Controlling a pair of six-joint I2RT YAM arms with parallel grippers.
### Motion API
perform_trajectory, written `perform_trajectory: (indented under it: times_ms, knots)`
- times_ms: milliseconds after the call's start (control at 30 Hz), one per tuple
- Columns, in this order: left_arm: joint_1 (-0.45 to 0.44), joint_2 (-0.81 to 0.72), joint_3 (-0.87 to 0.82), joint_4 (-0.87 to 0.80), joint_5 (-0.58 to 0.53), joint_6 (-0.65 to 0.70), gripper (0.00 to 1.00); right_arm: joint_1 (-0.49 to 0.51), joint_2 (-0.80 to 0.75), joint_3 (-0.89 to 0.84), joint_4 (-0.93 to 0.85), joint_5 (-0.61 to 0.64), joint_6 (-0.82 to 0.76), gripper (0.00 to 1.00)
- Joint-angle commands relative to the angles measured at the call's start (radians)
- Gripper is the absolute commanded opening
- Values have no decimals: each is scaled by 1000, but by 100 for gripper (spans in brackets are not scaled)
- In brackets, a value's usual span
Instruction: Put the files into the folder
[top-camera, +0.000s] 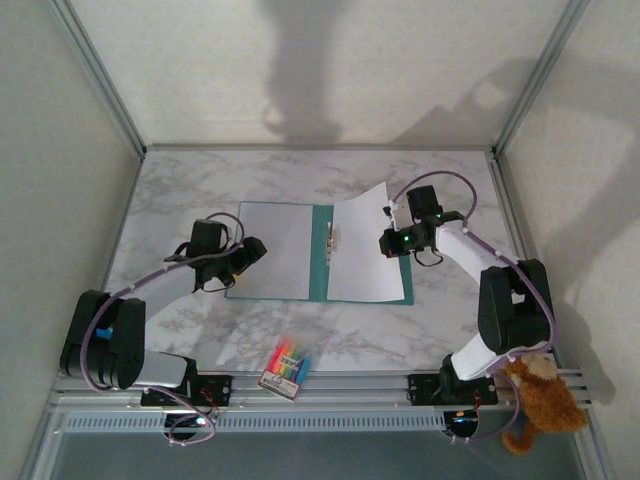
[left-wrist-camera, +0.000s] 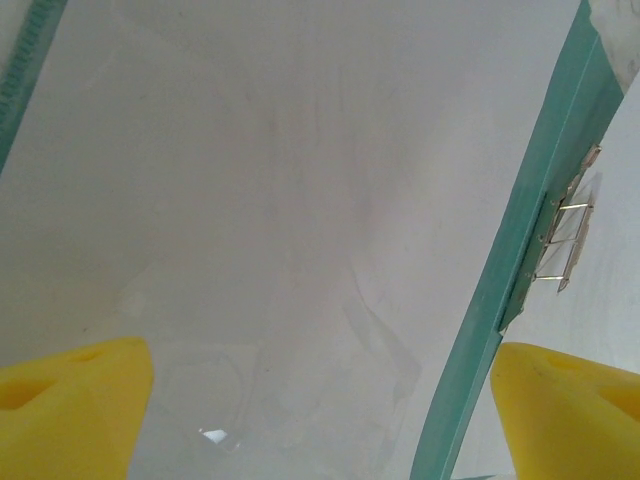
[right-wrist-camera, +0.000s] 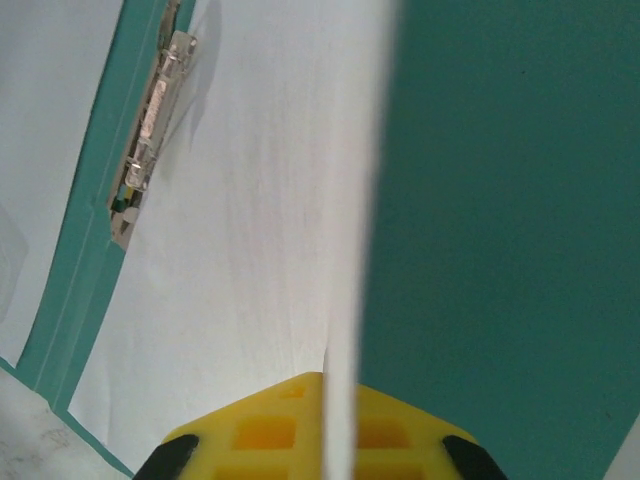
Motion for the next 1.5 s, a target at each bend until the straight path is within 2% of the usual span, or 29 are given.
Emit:
perform_trajectory:
  times_ms: [0, 100, 367, 667, 1400, 1467]
  knots:
    - [11, 22, 48, -25, 21, 39, 88, -14, 22, 47, -54, -42, -43, 0]
    - [14, 34, 57, -34, 22, 47, 88, -23, 26, 51, -71, -61, -60, 0]
    - [14, 70, 65, -28, 7, 54, 88, -99, 60, 63, -72, -230, -65, 0]
    - [16, 57, 71, -47, 7, 61, 88, -100, 111, 94, -82, -282, -67, 0]
    - [16, 57, 65, -42, 13, 48, 88, -100, 156, 138, -125, -266, -88, 0]
    - [16, 57, 64, -38, 13, 47, 88, -100, 162, 144, -131, -257, -90, 4]
